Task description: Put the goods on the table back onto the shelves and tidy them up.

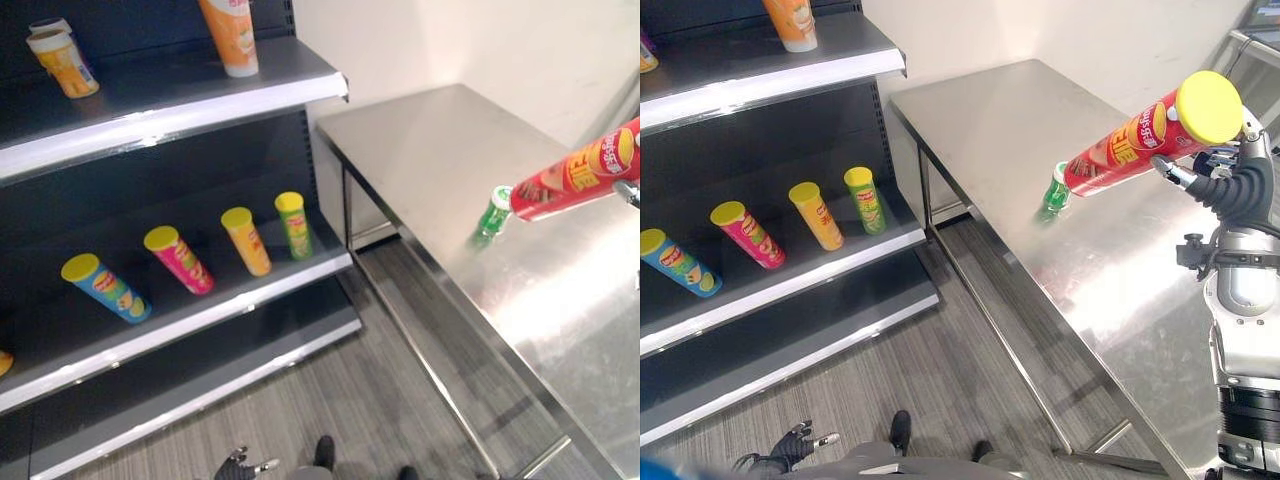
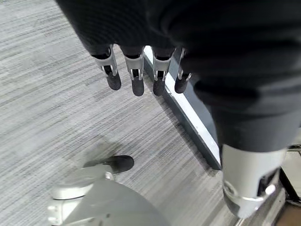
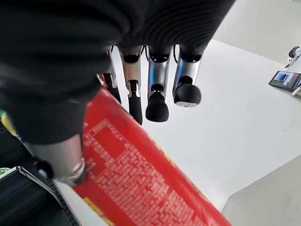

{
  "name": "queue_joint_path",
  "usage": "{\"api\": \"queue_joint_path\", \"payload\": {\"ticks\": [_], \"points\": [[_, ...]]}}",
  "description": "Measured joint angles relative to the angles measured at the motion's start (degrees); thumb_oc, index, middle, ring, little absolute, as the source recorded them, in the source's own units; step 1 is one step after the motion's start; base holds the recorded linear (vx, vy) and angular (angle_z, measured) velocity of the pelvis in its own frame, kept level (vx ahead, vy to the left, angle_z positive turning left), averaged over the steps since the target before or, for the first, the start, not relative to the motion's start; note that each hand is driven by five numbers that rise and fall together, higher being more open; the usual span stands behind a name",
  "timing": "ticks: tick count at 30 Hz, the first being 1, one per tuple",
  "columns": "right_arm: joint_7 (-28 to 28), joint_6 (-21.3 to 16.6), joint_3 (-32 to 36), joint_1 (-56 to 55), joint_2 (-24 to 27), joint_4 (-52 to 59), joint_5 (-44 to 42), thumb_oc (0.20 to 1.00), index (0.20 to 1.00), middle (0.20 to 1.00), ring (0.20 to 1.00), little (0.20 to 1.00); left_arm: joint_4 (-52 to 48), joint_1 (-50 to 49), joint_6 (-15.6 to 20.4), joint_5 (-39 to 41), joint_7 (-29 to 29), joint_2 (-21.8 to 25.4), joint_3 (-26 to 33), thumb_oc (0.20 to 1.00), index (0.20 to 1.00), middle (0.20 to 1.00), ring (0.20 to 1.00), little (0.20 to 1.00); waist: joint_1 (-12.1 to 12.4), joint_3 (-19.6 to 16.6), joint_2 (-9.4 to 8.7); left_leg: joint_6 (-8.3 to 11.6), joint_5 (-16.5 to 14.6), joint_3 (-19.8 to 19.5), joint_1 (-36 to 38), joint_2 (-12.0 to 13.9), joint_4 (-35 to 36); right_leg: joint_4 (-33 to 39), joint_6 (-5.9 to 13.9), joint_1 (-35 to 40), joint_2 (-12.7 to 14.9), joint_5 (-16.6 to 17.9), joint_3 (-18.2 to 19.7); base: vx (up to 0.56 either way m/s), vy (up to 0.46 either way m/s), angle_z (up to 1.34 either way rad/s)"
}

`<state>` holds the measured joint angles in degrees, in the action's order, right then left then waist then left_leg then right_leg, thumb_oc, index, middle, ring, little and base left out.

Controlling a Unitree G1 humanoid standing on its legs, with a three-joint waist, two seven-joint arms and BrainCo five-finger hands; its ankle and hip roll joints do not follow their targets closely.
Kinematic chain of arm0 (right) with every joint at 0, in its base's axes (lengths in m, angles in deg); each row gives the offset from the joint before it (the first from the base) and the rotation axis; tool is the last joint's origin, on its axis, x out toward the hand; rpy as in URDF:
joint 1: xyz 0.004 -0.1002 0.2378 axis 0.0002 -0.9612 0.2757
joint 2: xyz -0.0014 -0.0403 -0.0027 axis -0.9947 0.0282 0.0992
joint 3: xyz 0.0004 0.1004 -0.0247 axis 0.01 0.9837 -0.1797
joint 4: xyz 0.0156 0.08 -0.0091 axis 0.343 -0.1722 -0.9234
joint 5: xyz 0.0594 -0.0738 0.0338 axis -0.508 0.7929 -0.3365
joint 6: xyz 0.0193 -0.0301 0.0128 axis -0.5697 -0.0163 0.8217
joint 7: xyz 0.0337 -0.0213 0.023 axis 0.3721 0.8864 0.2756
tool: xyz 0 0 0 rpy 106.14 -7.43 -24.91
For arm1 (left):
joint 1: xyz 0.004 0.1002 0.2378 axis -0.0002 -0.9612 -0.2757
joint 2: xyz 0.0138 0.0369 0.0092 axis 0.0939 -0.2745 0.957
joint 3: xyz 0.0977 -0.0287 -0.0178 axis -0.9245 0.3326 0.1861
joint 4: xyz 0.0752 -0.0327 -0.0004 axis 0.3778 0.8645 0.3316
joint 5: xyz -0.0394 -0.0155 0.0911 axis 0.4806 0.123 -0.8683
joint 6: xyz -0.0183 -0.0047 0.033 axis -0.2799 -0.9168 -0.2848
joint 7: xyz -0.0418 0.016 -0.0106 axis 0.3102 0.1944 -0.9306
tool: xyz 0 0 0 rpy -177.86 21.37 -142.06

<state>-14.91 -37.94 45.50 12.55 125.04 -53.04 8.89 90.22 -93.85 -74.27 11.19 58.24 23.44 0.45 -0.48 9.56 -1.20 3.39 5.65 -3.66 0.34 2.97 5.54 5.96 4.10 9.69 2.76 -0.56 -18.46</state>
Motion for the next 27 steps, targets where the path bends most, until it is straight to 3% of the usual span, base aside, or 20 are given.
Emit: {"api": "queue_joint_path", "payload": {"ticks": [6, 8, 10, 11, 13, 14, 15, 16, 17, 18, 19, 20, 21, 23, 24, 25, 27], "points": [[-0.37, -0.19, 0.11, 0.02, 0.0, 0.1, -0.18, 0.2, 0.2, 0.2, 0.2, 0.2, -0.88, 0.71, 0.09, 0.02, -0.02, 0.02, -0.02, 1.0, 1.0, 1.0, 1.0, 1.0, 0.43, 2.05, -0.14, 1.08, 0.5, -1.34, -0.36, 0.32, 0.13, -0.04, -0.23, 0.64, -0.88, -0.13, -0.78, -0.07, -0.017, 0.11], [-0.38, -0.19, 0.32, 0.07, 0.18, 0.15, -0.75, 0.2, 0.2, 0.2, 0.2, 0.2, -0.94, 1.41, 0.25, 0.07, -0.01, -0.49, -0.18, 1.0, 1.0, 1.0, 1.0, 1.0, 0.69, 2.92, 0.71, 1.82, 1.03, -3.39, -1.6, 0.39, 0.28, -0.26, -0.78, 0.51, -1.17, -0.15, -3.3, -0.1, 0.077, 0.5], [-0.42, -0.18, 0.31, 0.07, 0.95, 0.3, -0.96, 0.2, 0.2, 0.2, 0.2, 0.2, -0.94, 2.49, 0.25, 0.1, -0.04, -0.92, -0.25, 1.0, 1.0, 1.0, 1.0, 1.0, 0.89, 3.63, 1.07, 2.59, -0.11, -2.02, -2.66, 1.11, 0.25, -0.3, -1.75, 0.2, -0.31, 0.49, -6.11, -0.06, 0.129, 0.48], [-0.4, -0.15, 0.42, 0.08, 0.98, 0.42, -0.96, 0.2, 0.2, 0.2, 0.2, 0.2, -0.94, 2.94, 0.25, 0.11, -0.09, -0.92, -0.25, 1.0, 1.0, 1.0, 1.0, 1.0, 0.58, 4.05, -0.08, 3.64, -0.49, 0.13, -3.42, 1.18, -0.61, -0.35, -1.98, -0.29, 0.88, 0.61, -7.51, -0.03, 0.195, 0.55], [-0.48, -0.12, 0.43, 0.43, 1.05, 0.52, -0.94, 0.2, 0.2, 0.2, 0.2, 0.2, -0.82, 4.13, 0.27, 0.13, -0.14, -0.76, -0.16, 1.0, 1.0, 1.0, 1.0, 1.0, 1.05, 4.55, -0.89, 5.36, -1.7, 3.05, -4.47, 4.77, -4.5, -0.38, -2.18, -0.59, 3.07, 0.91, -8.13, -0.03, 0.244, 0.47], [-0.46, -0.12, 0.31, 0.67, 1.26, 0.72, -0.94, 0.2, 0.2, 0.2, 0.2, 0.2, 0.16, 4.4, 0.31, 0.16, -0.12, -0.84, 0.2, 1.0, 1.0, 1.0, 1.0, 1.0, 0.03, 4.43, -0.62, 7.34, -3.15, 7.12, -4.1, 11.59, -6.93, -0.39, -1.99, 0.11, 3.75, 1.05, -9.61, 0.0, 0.17, 0.48], [-0.45, -0.1, 0.49, 0.69, 1.3, 0.78, -0.94, 0.2, 0.2, 0.2, 0.2, 0.2, 0.22, 4.42, 0.33, 0.17, -0.1, -0.88, 0.12, 1.0, 1.0, 1.0, 1.0, 1.0, -0.68, 4.2, -0.01, 7.96, -3.38, 7.26, -2.92, 15.06, -6.6, -0.39, -1.69, 0.43, 4.2, 1.25, -10.22, 0.01, 0.375, 0.51], [-0.45, -0.07, 0.49, 0.72, 1.44, 0.84, -0.94, 0.2, 0.2, 0.2, 0.2, 0.2, 0.08, 4.38, 0.32, 0.19, -0.11, -0.92, 0.16, 1.0, 1.0, 1.0, 1.0, 1.0, -1.21, 4.0, 0.75, 8.58, -3.16, 7.89, -1.49, 17.23, -5.76, -0.39, -1.22, 0.65, 4.6, 1.46, -10.31, 0.01, 0.207, 0.3], [-0.48, -0.02, 0.67, 0.42, 2.26, 0.87, -0.92, 0.2, 0.2, 0.2, 0.2, 0.2, 0.09, 4.21, 0.34, 0.21, -0.1, -1.36, 0.1, 1.0, 1.0, 1.0, 1.0, 1.0, -1.81, 3.56, 1.61, 8.25, -2.89, 7.61, -0.48, 18.16, -5.24, -0.39, 0.04, 0.66, 5.69, 2.0, -10.53, 0.01, 0.323, 0.28], [-0.66, -0.05, 2.84, -1.55, 3.22, 1.51, -0.91, 0.2, 0.2, 0.2, 0.2, 0.2, 0.06, 4.92, 0.41, 0.24, -0.2, -1.88, -0.42, 1.0, 1.0, 1.0, 1.0, 1.0, -1.8, 3.27, 2.89, 9.17, -3.18, 7.72, 0.3, 18.46, -4.91, -0.54, 1.39, 0.76, 6.56, 2.77, -10.56, 0.01, 0.245, 0.39], [-0.45, 0.08, 3.32, -1.71, 3.75, 1.25, -0.93, 0.2, 0.2, 0.2, 0.2, 0.2, -0.66, 4.47, 0.42, 0.46, -0.13, -2.5, 0.33, 1.0, 1.0, 1.0, 1.0, 1.0, -2.75, 2.41, 4.5, 7.63, 0.14, 8.21, 0.51, 17.92, -4.75, -0.6, 2.1, 1.04, 6.41, 2.78, -11.03, 0.02, 0.345, 0.49], [-0.43, 0.39, 4.33, -2.4, 4.11, 1.35, -0.86, 0.2, 0.2, 0.2, 0.2, 0.2, -0.67, 4.51, 0.43, 1.16, -0.06, -3.03, 0.22, 1.0, 1.0, 1.0, 1.0, 1.0, -3.34, 1.7, 5.99, 10.31, -0.45, 8.03, 1.54, 17.81, -3.94, -0.57, 3.57, 1.65, 7.52, 3.52, -11.1, 0.03, 0.423, 0.54], [-0.35, 0.4, 4.48, -2.46, 3.43, 1.37, -0.88, 0.2, 0.2, 0.2, 0.2, 0.2, -0.99, 4.73, 0.41, 1.26, -0.01, -2.74, 0.32, 1.0, 1.0, 1.0, 1.0, 1.0, -3.86, 1.58, 6.06, 11.31, -1.71, 7.47, 2.34, 16.44, -3.28, -0.9, 4.37, 2.12, 8.74, 4.03, -11.27, 0.02, 0.293, 0.58], [-0.62, 0.41, 4.29, -3.06, 0.64, 2.12, -0.79, 0.2, 0.2, 0.2, 0.2, 0.2, -1.62, 5.16, 0.65, 1.26, 0.1, -1.01, 0.51, 1.0, 1.0, 1.0, 1.0, 1.0, -3.71, 1.67, 2.25, 9.0, -3.31, 6.24, 1.82, 10.76, -3.19, -1.45, 4.35, 2.65, 14.16, 6.9, -11.02, 0.03, 0.292, 0.57], [-0.68, 0.39, 3.73, -3.18, 0.38, 2.27, -0.76, 0.2, 0.2, 0.2, 0.2, 0.2, -1.59, 5.22, 0.57, 1.26, 0.11, -0.6, 0.67, 1.0, 1.0, 1.0, 1.0, 1.0, -3.68, 1.88, 1.61, 8.33, -3.5, 5.26, 1.67, 9.58, -3.13, -2.71, 4.25, 1.65, 15.22, 6.75, -10.91, 0.04, 0.525, 0.5], [-1.49, 0.39, 2.79, -3.28, 0.03, 3.07, 0.05, 0.2, 0.2, 0.2, 0.2, 0.2, -1.5, 5.2, 0.4, 1.24, 0.18, 1.51, -0.13, 1.0, 1.0, 1.0, 1.0, 1.0, -2.2, 1.44, -0.01, 7.05, -4.23, 4.85, 0.13, 8.32, -4.85, -2.02, 3.98, 0.86, 14.26, 7.21, -8.98, 0.02, 0.38, 0.35], [-1.53, 0.35, 2.53, -2.41, -1.28, 4.08, 0.24, 0.2, 0.2, 0.2, 0.2, 0.2, -0.56, 5.02, 0.27, 1.21, 0.14, 3.11, -0.15, 1.0, 1.0, 1.0, 1.0, 1.0, -0.4, 0.62, -2.18, 6.5, -6.82, 5.22, -2.04, 6.09, -8.67, -2.05, 3.77, 0.74, 16.63, 7.45, -9.58, 0.01, 0.419, 0.12]]}}
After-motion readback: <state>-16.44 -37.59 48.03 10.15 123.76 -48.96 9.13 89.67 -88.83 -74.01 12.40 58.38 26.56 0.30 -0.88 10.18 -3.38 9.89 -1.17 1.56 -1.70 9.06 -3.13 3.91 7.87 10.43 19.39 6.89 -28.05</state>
